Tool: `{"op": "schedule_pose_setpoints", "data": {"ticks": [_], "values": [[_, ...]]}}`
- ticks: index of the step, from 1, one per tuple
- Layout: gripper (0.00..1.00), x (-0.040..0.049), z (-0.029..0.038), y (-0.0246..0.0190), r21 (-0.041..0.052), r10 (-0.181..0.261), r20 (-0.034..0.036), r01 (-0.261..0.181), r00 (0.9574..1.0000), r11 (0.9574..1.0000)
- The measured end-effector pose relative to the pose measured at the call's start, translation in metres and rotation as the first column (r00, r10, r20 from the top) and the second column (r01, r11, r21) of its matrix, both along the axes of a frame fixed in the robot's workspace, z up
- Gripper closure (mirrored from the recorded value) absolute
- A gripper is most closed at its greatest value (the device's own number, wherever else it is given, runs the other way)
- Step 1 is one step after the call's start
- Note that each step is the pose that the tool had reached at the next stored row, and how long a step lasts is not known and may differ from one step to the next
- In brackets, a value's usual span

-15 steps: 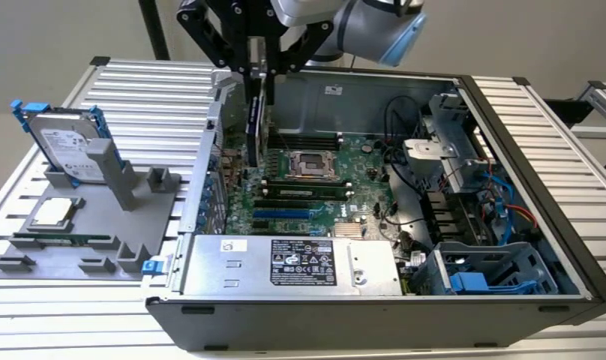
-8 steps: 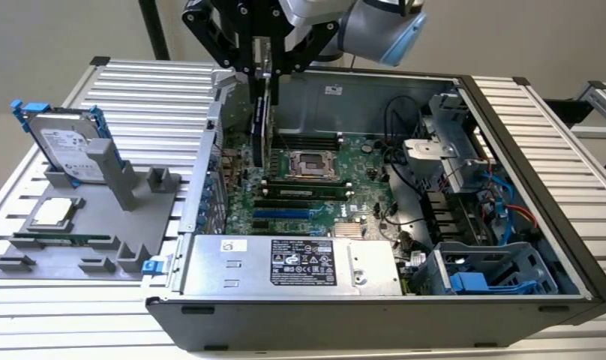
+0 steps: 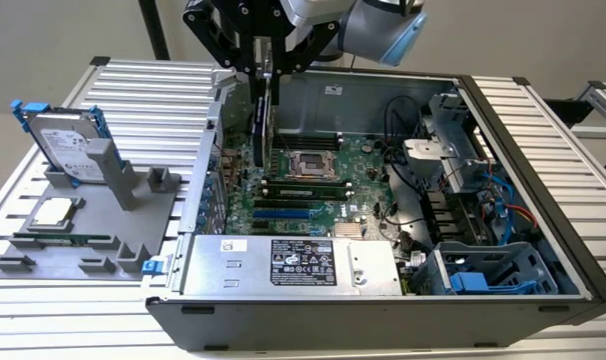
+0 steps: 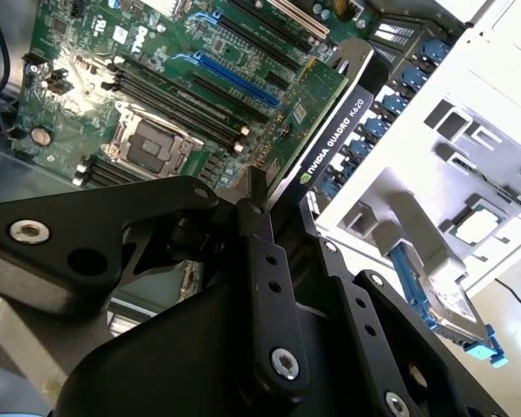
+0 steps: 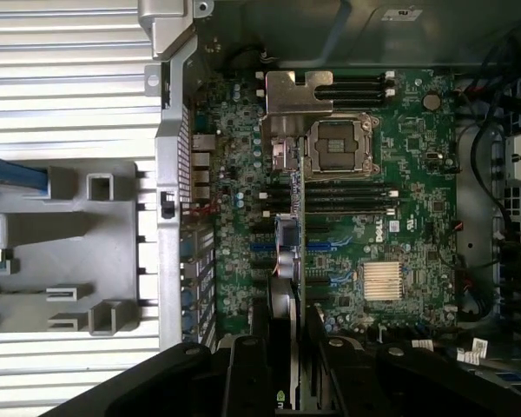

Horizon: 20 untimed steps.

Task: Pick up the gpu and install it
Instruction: 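Pick up the gpu and move the gpu toward the slot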

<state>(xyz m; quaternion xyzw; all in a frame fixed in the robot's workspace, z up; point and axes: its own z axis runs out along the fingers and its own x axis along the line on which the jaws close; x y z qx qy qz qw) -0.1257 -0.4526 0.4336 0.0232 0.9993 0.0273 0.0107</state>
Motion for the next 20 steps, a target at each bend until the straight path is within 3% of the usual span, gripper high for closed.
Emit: {"op": "schedule_pose_setpoints", "data": {"ticks": [20], "values": [[1.00, 0.0065, 0.0000, 0.0000, 0.0000, 0.012, 0.0000, -0.012, 0.9999, 0.9999]]}}
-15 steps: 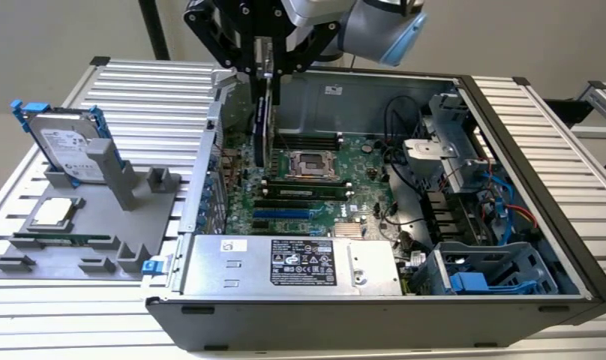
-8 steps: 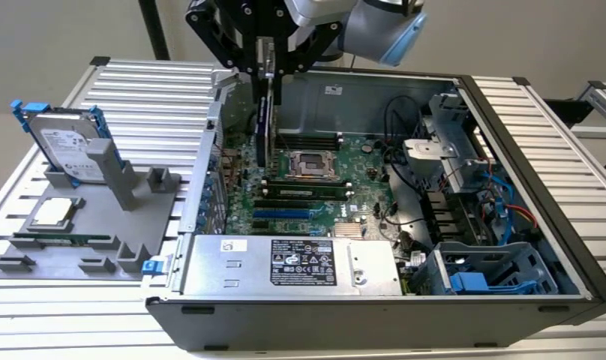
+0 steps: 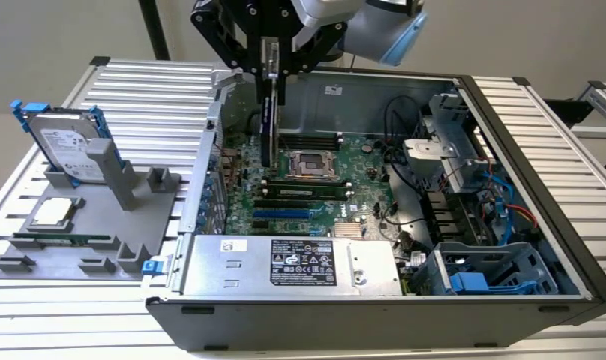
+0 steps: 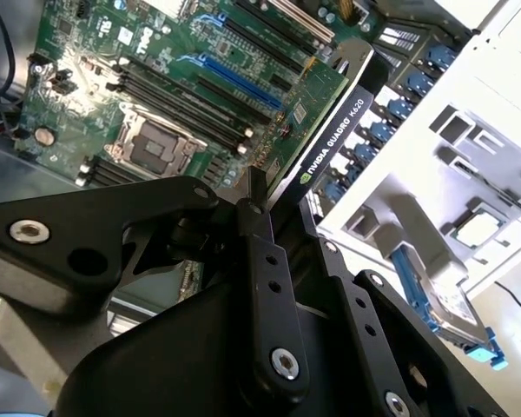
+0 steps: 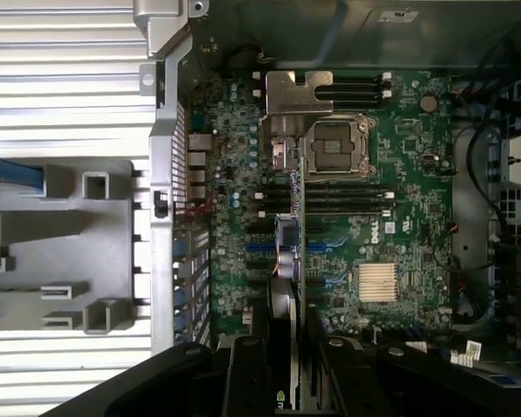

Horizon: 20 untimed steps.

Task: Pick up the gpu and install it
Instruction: 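Pick up the gpu and move the gpu toward the slot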

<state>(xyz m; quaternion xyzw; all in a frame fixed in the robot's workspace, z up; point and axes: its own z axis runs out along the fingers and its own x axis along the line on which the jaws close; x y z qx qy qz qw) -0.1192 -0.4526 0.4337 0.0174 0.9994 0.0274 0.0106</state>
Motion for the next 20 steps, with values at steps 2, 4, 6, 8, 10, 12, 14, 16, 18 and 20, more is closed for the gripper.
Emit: {"op": "schedule_pose_setpoints", "data": {"ticks": [2, 4, 6, 8, 10, 12, 14, 16, 18, 20], "values": [[1.00, 0.0019, 0.0000, 0.0000, 0.0000, 0.003, 0.0000, -0.003, 1.0000, 1.0000], [1.00, 0.0042, 0.0000, 0.0000, 0.0001, 0.006, 0.0000, -0.006, 1.0000, 1.0000], [1.00, 0.0066, 0.0000, 0.0000, 0.0000, 0.009, 0.0000, -0.009, 1.0000, 1.0000], [1.00, 0.0094, 0.0000, 0.0000, 0.0000, 0.013, 0.0000, -0.013, 0.9999, 0.9999], [1.00, 0.0123, 0.0000, 0.0000, 0.0000, 0.016, 0.0000, -0.016, 0.9999, 0.9999], [1.00, 0.0150, 0.0000, 0.0000, 0.0001, 0.019, 0.0000, -0.019, 0.9998, 0.9998], [1.00, 0.0178, 0.0000, 0.0000, 0.0001, 0.023, 0.0000, -0.023, 0.9997, 0.9997], [1.00, 0.0207, 0.0000, 0.0000, 0.0000, 0.025, 0.0000, -0.025, 0.9997, 0.9997], [1.00, 0.0238, 0.0000, 0.0000, 0.0000, 0.028, 0.0000, -0.028, 0.9996, 0.9996], [1.00, 0.0267, 0.0000, 0.0000, 0.0000, 0.030, 0.0000, -0.030, 0.9996, 0.9996]]}}
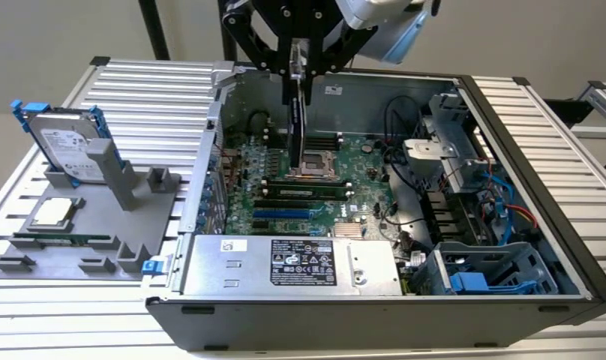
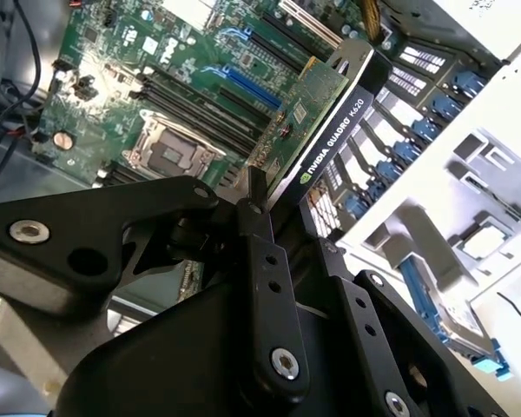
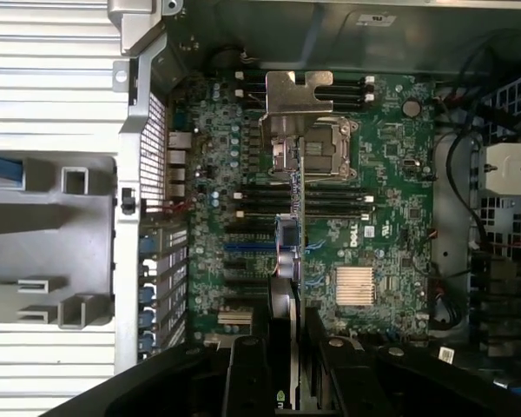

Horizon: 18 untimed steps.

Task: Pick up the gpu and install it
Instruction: 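Pick up the gpu and move the gpu toward the slot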

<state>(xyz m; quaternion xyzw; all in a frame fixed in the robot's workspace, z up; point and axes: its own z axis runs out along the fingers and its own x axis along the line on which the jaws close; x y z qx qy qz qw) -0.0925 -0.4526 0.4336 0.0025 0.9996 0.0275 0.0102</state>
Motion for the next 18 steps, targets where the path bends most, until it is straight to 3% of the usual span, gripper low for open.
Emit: {"op": "schedule_pose_setpoints", "data": {"ticks": [11, 18], "values": [[1.00, 0.0035, 0.0000, 0.0000, 0.0000, 0.002, 0.0000, -0.002, 1.0000, 1.0000], [1.00, 0.0119, 0.0000, 0.0000, 0.0000, 0.001, 0.0000, -0.001, 1.0000, 1.0000]]}}
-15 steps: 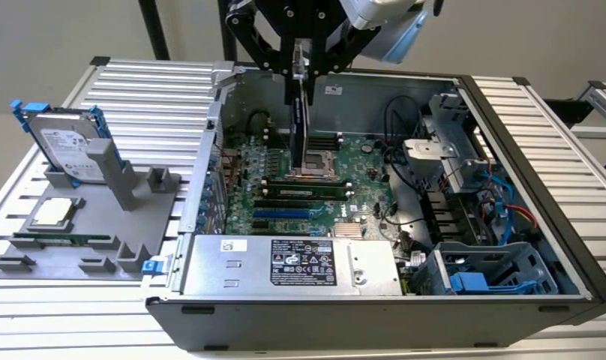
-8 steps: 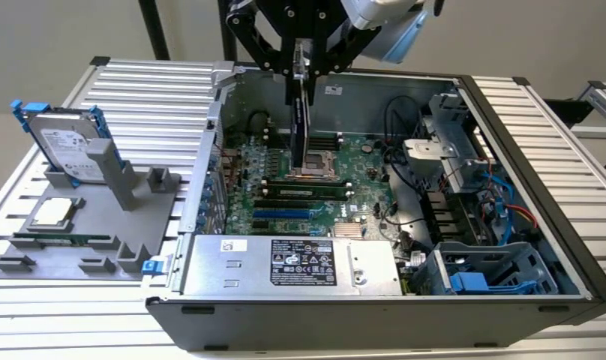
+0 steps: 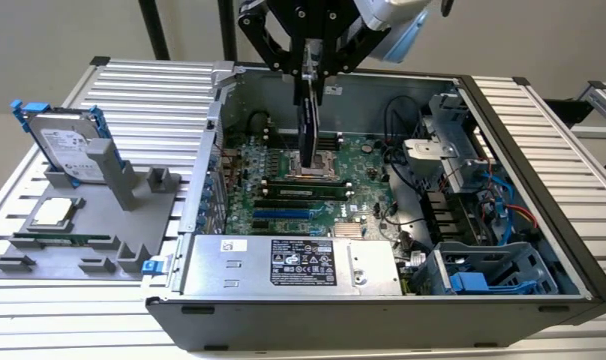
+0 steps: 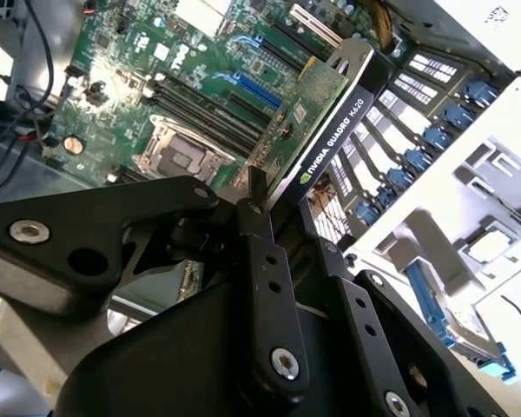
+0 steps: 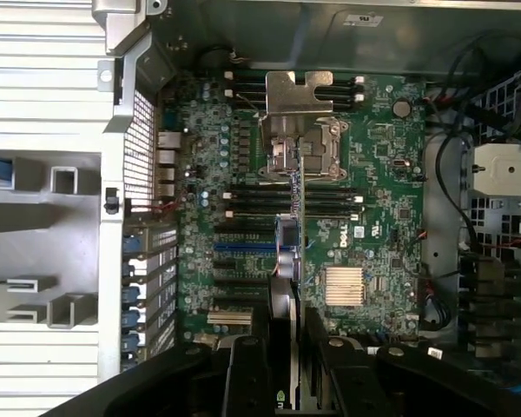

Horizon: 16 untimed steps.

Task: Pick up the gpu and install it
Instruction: 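Pick up the gpu and move the gpu toward the slot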

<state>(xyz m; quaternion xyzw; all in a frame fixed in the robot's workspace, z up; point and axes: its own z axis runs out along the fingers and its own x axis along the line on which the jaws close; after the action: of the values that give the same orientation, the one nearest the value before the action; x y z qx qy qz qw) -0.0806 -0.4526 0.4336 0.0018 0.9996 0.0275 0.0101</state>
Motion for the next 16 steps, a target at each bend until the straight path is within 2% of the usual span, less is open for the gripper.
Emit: {"op": "schedule_pose_setpoints", "data": {"ticks": [16], "values": [[1.00, 0.0246, 0.0000, 0.0000, 0.0000, 0.000, 0.0000, 0.000, 1.0000, 1.0000]]}}
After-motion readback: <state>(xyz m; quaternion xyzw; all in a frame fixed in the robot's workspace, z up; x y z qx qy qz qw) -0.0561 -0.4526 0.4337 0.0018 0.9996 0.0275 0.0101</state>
